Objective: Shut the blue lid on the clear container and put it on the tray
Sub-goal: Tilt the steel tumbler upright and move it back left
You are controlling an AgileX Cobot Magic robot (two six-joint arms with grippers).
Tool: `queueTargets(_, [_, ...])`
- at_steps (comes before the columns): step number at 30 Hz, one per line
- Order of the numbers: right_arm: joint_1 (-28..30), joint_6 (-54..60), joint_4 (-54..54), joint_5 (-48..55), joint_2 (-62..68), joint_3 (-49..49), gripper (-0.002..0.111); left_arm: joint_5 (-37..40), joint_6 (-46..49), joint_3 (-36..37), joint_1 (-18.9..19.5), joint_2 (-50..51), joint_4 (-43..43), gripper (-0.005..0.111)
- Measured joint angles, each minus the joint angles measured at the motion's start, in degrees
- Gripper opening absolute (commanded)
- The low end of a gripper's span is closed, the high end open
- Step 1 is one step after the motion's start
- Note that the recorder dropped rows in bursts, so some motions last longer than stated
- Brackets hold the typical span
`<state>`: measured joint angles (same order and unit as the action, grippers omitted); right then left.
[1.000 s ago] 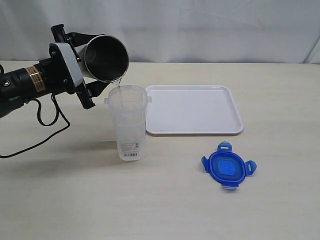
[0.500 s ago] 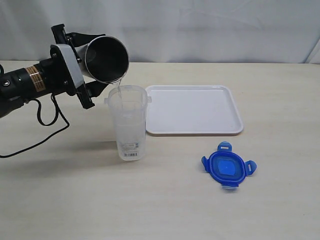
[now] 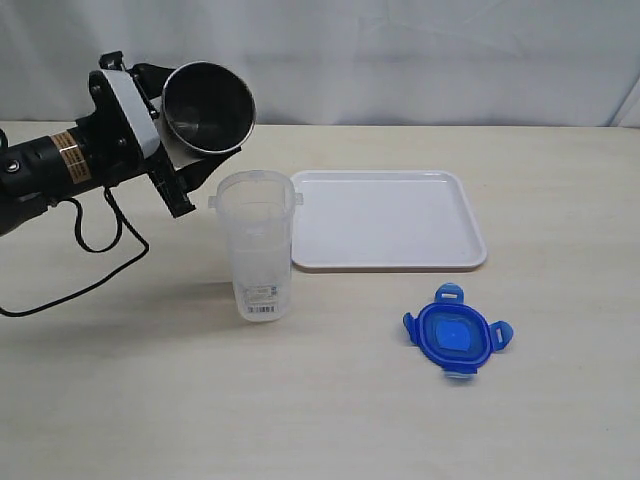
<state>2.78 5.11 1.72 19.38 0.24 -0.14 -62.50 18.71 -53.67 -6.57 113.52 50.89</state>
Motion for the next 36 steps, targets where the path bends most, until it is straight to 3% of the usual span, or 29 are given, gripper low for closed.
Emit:
queueTargets(8, [0.0, 0.0, 0.0, 0.0, 0.0, 0.0, 0.005, 2.55, -11.8, 0.0, -0.1, -0.09, -2.1, 0.0])
queueTargets(16, [0.0, 0.0, 0.0, 0.0, 0.0, 0.0, 0.005, 8.41, -26.47, 0.0, -0.1, -0.09, -15.55, 0.0])
queueTargets(22, [0.0, 0.0, 0.0, 0.0, 0.0, 0.0, 0.005, 8.41, -30.27, -0.27, -0.1, 0.13, -24.3, 0.0])
queueTargets(32, [0.0, 0.0, 0.0, 0.0, 0.0, 0.0, 0.005, 7.76, -36.6, -10.15, -0.1, 9.27, -27.39, 0.0])
queueTargets(36, [0.0, 0.0, 0.0, 0.0, 0.0, 0.0, 0.005, 11.11, -38.86, -15.8, -0.1, 13.29, -26.49, 0.0])
